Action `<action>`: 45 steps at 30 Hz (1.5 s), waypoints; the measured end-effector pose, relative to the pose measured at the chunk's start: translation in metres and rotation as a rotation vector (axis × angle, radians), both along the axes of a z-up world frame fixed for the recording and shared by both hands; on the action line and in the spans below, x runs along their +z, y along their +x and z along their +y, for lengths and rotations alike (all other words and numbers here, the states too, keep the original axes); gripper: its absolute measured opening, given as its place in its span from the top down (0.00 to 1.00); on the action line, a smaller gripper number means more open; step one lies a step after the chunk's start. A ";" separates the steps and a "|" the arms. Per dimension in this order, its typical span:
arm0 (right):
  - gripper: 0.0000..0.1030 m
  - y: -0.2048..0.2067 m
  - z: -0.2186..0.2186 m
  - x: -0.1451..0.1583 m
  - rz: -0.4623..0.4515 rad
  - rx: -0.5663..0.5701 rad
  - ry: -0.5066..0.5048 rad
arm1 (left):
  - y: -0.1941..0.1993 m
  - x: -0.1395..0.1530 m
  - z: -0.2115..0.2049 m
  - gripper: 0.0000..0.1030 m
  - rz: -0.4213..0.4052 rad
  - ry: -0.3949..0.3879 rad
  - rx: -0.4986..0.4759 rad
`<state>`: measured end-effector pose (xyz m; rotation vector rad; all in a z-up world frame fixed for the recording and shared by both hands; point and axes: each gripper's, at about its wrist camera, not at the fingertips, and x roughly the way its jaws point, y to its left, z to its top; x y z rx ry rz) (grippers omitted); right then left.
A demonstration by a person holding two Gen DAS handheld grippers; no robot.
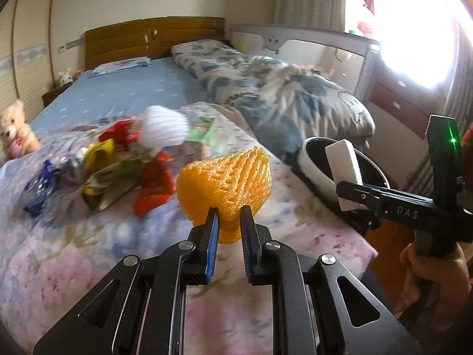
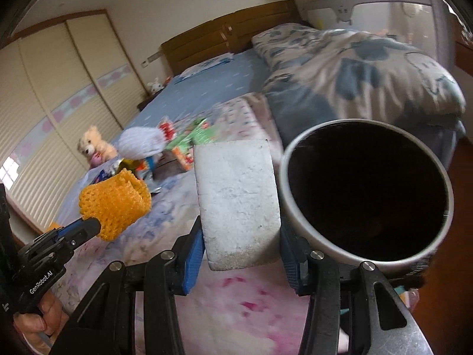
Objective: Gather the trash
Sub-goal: 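Carry both items over the bin and open both tools to drop them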
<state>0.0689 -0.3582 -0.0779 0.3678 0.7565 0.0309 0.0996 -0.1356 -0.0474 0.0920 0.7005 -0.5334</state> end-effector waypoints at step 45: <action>0.51 0.000 -0.138 -0.010 0.080 -0.176 0.000 | 0.025 -0.006 -0.178 0.82 0.059 0.066 -0.287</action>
